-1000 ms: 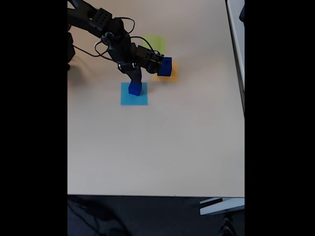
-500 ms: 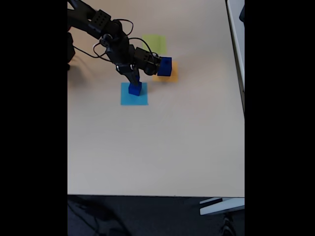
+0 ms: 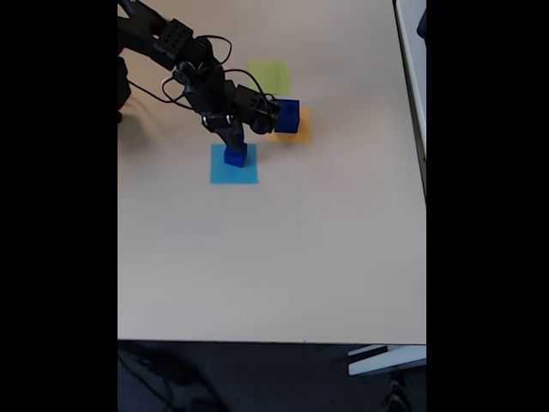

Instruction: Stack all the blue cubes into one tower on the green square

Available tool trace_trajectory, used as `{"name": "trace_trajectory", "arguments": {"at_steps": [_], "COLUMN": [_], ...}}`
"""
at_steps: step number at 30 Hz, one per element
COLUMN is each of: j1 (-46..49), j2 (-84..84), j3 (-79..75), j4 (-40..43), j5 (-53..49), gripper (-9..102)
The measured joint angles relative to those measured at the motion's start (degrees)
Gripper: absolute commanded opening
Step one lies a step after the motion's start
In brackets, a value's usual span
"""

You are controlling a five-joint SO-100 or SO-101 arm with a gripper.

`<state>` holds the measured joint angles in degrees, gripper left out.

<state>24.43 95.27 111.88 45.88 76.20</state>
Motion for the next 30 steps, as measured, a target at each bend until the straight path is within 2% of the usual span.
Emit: {"name": "trace_trajectory", "arguments": {"at_steps": [30], "j1": [0.53], "j2": [0.88], "j3": [3.6], "j4": [-4.31], "j5": [5.54], "gripper": [10]}}
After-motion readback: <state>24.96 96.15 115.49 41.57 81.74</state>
